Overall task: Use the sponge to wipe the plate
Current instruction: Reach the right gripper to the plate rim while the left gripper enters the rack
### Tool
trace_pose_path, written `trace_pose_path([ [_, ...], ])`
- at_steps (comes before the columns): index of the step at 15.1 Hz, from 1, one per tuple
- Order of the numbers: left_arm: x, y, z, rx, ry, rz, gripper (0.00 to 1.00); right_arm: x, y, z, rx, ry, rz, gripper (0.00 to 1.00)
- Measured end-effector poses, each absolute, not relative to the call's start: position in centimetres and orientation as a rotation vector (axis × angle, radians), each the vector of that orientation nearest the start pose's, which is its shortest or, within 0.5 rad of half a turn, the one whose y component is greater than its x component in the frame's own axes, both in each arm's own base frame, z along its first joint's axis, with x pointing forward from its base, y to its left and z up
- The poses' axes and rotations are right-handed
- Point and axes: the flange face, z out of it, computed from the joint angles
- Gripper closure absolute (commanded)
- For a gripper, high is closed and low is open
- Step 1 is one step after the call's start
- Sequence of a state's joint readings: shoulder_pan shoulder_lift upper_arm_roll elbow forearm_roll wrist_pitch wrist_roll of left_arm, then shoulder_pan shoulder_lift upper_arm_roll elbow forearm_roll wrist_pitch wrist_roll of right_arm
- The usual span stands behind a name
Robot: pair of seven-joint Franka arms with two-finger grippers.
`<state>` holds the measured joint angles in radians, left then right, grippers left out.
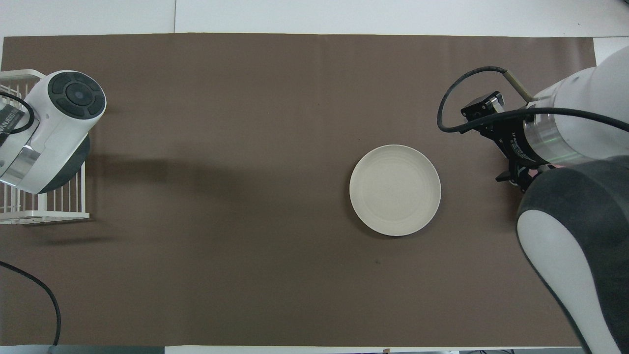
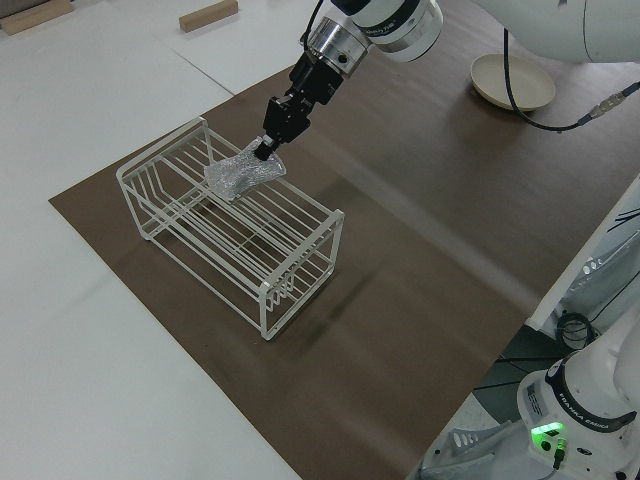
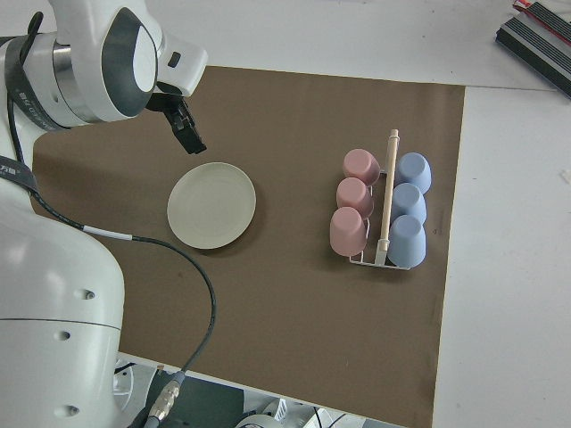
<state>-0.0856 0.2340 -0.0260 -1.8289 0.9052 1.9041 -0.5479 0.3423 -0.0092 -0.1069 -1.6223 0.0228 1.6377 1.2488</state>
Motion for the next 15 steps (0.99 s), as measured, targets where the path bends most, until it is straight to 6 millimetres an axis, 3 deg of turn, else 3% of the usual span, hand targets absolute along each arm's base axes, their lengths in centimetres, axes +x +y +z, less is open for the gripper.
trace_pose_path([
  [3,62.0,-1.2,42.9,-2.308,-0.075,-0.175,1.00,53.2,16.4,60.8,-2.579,1.668,0.037,0.00],
  [5,62.6,-1.4,45.4,-2.299,-0.114,-0.201,1.00,52.6,18.7,60.6,-2.483,1.735,0.033,0.00],
  [7,62.7,-2.5,48.4,-2.319,-0.177,-0.207,1.00,52.2,19.7,60.2,-2.443,1.761,0.036,0.00],
  [11,61.7,-5.9,54.7,-2.548,-0.377,-0.125,1.00,51.8,20.9,60.5,-2.325,1.825,0.094,0.00],
  [15,59.7,-9.0,58.2,-2.891,-0.510,0.045,1.00,50.9,23.0,59.9,-2.317,1.836,0.114,0.00],
])
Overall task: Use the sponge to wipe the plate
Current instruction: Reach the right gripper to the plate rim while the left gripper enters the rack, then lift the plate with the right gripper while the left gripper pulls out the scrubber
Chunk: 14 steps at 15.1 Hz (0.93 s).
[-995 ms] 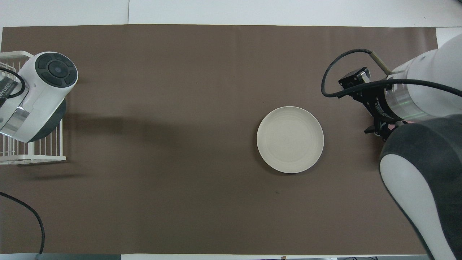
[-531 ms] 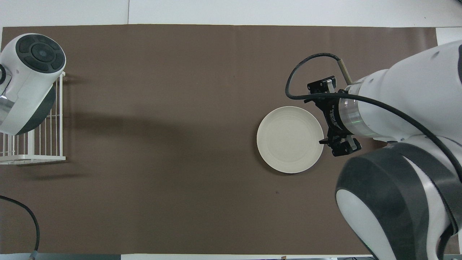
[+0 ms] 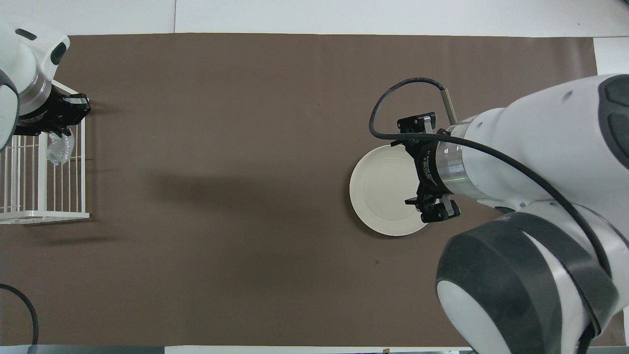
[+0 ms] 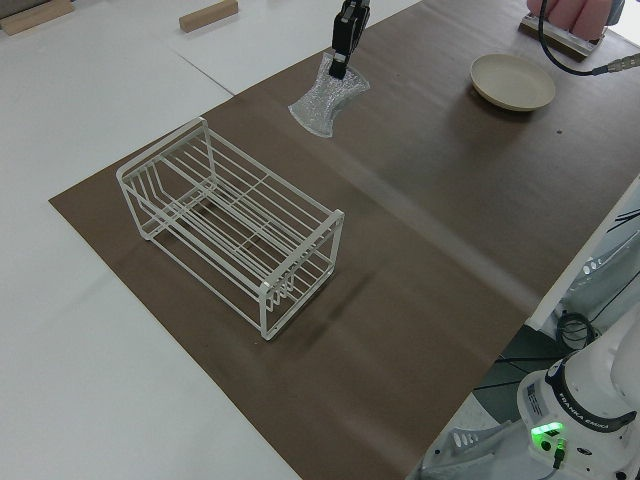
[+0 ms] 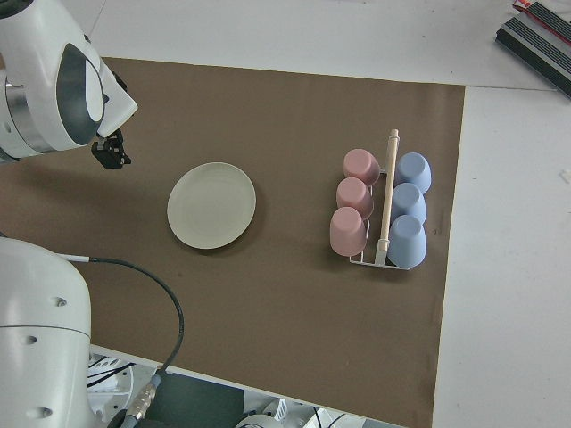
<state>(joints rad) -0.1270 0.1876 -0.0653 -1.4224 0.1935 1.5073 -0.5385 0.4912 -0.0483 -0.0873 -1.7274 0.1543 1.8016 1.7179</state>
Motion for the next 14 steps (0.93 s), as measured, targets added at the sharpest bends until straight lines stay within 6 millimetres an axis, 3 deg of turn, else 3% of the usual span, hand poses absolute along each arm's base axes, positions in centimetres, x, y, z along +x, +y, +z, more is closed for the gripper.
trace_pose_path([
  [3,58.6,-9.9,60.4,-3.156,-0.611,0.180,1.00,50.8,23.0,59.3,-2.321,1.851,0.125,0.00],
  [7,58.0,-10.2,62.2,-3.475,-0.698,0.375,1.00,51.4,21.2,58.8,-2.300,1.900,0.135,0.00],
  [10,57.0,-12.0,61.1,-3.685,-0.726,0.516,1.00,51.3,21.1,58.6,-2.307,1.908,0.145,0.00],
  [14,53.8,-14.2,56.7,-3.941,-0.876,0.587,1.00,49.9,24.1,58.4,-2.383,1.890,0.191,0.00],
])
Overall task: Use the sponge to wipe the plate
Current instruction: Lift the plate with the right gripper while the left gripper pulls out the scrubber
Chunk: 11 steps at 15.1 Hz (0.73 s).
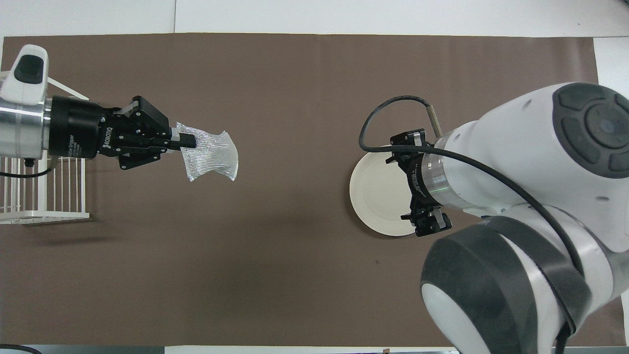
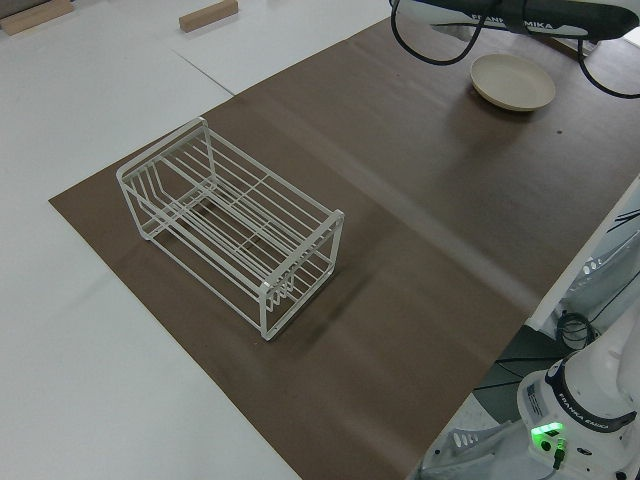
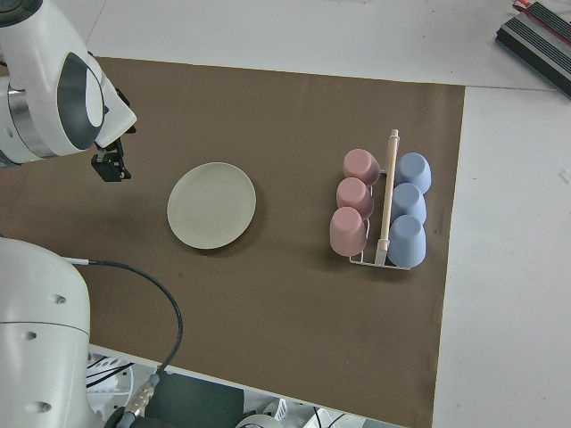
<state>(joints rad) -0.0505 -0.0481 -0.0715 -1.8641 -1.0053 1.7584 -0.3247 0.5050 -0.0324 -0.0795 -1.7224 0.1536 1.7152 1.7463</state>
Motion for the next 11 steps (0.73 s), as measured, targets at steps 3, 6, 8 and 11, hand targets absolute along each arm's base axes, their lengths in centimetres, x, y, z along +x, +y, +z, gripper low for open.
trace_pose_path([
  [3,51.7,-15.1,53.6,1.938,0.449,-0.331,1.00,51.3,27.1,58.8,-2.451,1.898,0.224,0.00],
  [6,50.5,-16.2,50.4,1.800,0.401,-0.327,1.00,53.9,29.6,57.8,-2.470,1.925,0.222,0.00],
  [8,49.6,-17.7,48.8,1.722,0.390,-0.335,1.00,54.4,31.6,56.7,-2.515,1.907,0.196,0.00],
  [11,48.4,-19.9,47.2,1.655,0.366,-0.332,1.00,53.9,34.2,56.5,-2.498,1.941,0.187,0.00],
])
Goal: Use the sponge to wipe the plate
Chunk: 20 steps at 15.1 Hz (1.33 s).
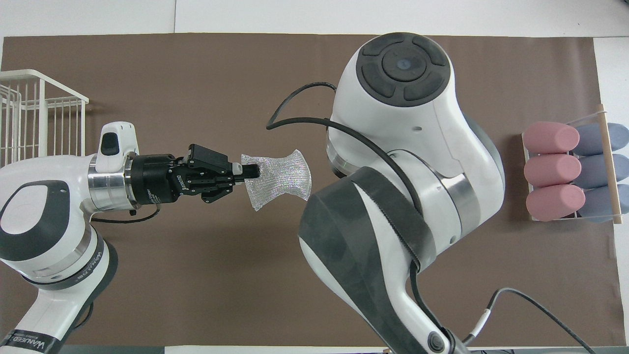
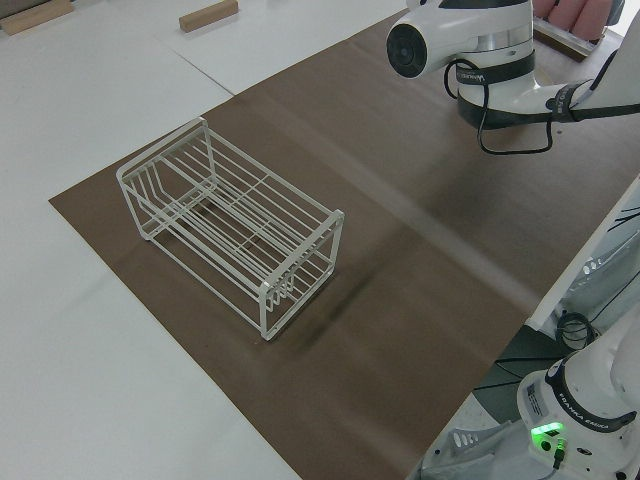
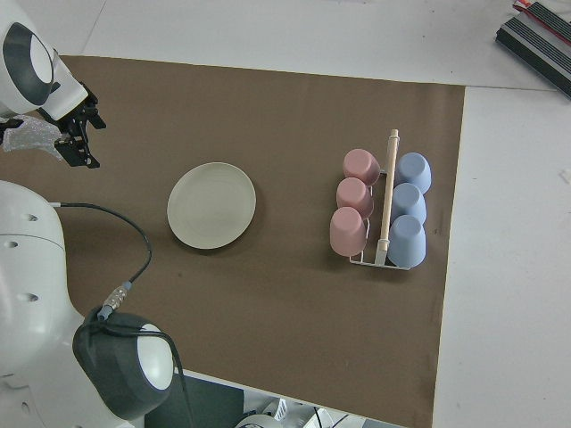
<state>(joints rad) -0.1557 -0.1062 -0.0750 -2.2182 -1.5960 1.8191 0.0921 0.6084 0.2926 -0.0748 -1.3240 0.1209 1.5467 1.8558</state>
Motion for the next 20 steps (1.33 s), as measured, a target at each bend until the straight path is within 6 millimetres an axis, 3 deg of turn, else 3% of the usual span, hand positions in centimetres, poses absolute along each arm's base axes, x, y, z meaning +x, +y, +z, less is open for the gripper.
trace_pose_path([
  [4,47.4,-21.4,45.9,1.628,0.355,-0.330,1.00,52.3,36.6,58.0,-2.477,1.941,0.197,0.00],
  [10,47.4,-21.4,45.7,1.619,0.360,-0.330,1.00,52.1,38.9,58.4,-2.396,1.918,0.166,0.00],
  [20,47.4,-21.4,45.7,1.622,0.337,-0.309,1.00,52.1,39.8,58.1,-2.342,1.919,0.217,0.02],
])
